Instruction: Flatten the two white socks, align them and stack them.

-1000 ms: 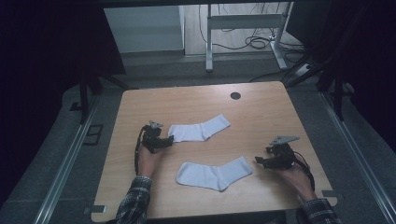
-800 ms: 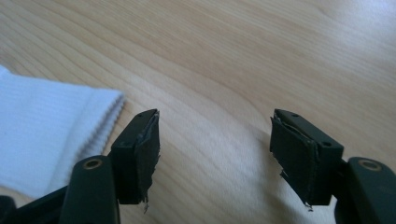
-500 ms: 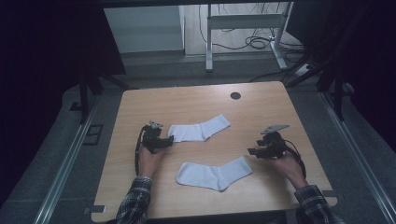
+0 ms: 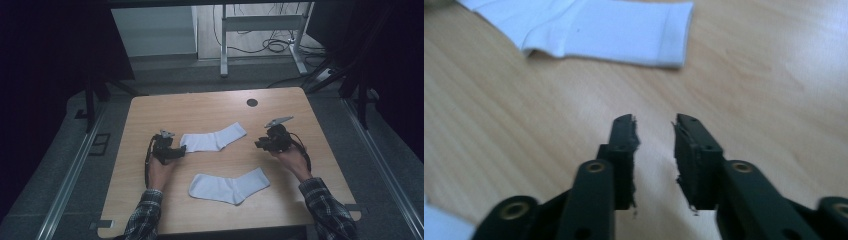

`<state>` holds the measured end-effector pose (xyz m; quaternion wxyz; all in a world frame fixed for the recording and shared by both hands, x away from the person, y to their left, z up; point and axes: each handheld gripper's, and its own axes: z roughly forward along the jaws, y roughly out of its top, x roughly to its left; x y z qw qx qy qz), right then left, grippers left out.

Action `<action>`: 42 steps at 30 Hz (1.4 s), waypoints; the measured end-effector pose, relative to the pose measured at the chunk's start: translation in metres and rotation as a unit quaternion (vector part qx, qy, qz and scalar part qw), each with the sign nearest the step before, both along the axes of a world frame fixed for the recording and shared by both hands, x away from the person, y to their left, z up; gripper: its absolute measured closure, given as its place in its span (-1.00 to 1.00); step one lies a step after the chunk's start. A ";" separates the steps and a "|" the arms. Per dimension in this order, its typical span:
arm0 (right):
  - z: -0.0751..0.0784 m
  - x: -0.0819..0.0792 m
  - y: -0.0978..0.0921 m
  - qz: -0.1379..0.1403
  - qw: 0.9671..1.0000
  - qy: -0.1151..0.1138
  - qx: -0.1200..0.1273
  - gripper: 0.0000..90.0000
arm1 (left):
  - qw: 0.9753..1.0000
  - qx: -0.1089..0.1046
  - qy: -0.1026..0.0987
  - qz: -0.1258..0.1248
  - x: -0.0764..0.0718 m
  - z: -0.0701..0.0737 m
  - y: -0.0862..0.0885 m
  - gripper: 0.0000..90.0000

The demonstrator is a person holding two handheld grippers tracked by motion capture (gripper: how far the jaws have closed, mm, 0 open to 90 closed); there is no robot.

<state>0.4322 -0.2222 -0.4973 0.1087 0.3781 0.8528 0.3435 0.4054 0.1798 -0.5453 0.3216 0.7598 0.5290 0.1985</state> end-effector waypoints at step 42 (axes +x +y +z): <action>-0.028 0.058 0.051 -0.018 1.000 0.009 -0.021 0.82 | 0.998 -0.021 -0.010 -0.056 -0.007 0.001 -0.008 0.63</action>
